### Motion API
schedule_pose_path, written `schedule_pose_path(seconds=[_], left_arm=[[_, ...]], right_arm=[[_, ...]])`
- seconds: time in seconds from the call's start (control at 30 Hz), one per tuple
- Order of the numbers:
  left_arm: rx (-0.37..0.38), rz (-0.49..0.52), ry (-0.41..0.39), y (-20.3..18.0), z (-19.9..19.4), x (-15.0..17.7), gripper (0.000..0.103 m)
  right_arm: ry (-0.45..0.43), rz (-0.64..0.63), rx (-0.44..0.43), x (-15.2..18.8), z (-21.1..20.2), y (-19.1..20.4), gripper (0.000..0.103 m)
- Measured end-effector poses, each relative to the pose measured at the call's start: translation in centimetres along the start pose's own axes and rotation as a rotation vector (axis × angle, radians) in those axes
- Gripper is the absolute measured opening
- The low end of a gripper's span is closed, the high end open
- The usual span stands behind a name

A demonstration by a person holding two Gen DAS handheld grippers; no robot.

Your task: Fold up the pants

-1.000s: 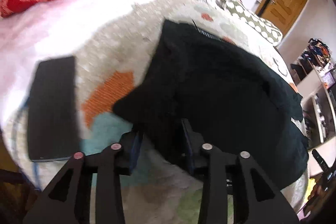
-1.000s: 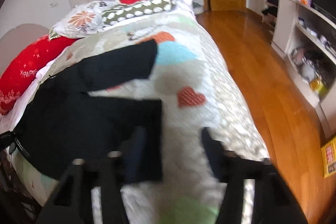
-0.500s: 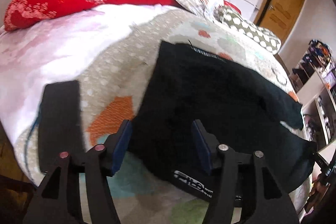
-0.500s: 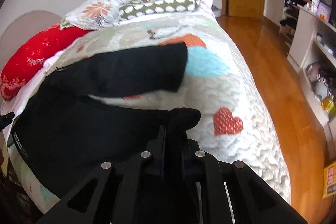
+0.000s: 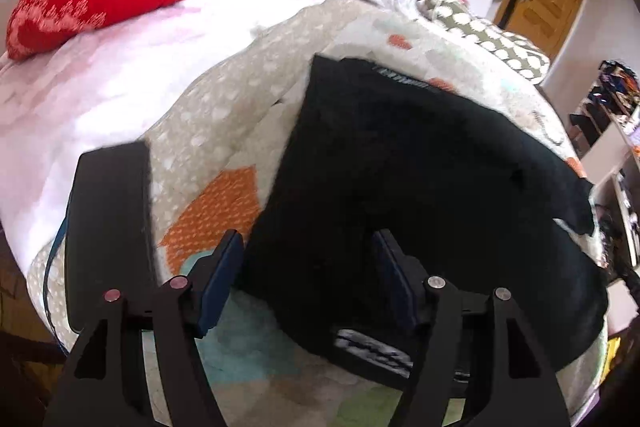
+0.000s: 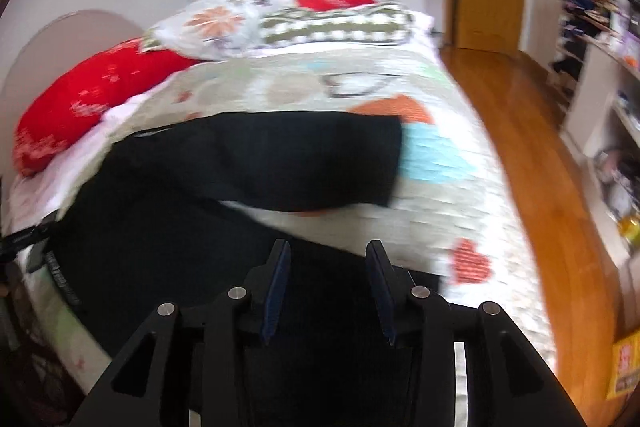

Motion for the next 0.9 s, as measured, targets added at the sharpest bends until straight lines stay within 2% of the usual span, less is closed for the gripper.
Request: schedule_pose_path(seconds=[0.17,0.37,0.43,0.57,0.63,0.77,0.9], left_arm=[[0.04,0.054,-0.02,-2.6,-0.1,-0.4,0.075],[0.037,0.087,0.026,-4.2,2.4,0.5,0.075],[0.004,0.109,0.025,-4.4,3.2,0.9,0.076],[-0.002,0.12,0.038,-4.5,4.4,1.4,0.087],[-0.016,0.139,0.049,-4.5,4.9,1.5,0.088],[0.002,0.174,0.07,-4.7,4.3,1.0,0.088],[0.048,0.201,0.008,-4.8,2.6,-2.1,0.088]], right_arm=[[0.033,-0.084,-0.066,0.2,1.5,4.4,0.042],[0.073,-0.124,-0.118,1.1,3.2,7.3,0.043],[0.084,-0.139,-0.123,1.4,3.6,8.0,0.047],[0.122,-0.174,-0.135,2.6,5.2,8.9,0.059],[0.099,-0.197,-0.124,2.9,5.5,9.4,0.062],[0.109,-0.206,-0.162,1.8,4.8,9.4,0.063],[0.053,-0.209,-0.226,-1.8,3.9,9.2,0.065]])
Point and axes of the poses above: each gripper's, at about its wrist camera, not at the fingertips, and z roughly the way its jaws point, y to its left, x to its underside, the point moved 4 cm from there along z, roughly the way its jaws point, and after that the axes turned 10 degrees about x, right-handed, at the moved point
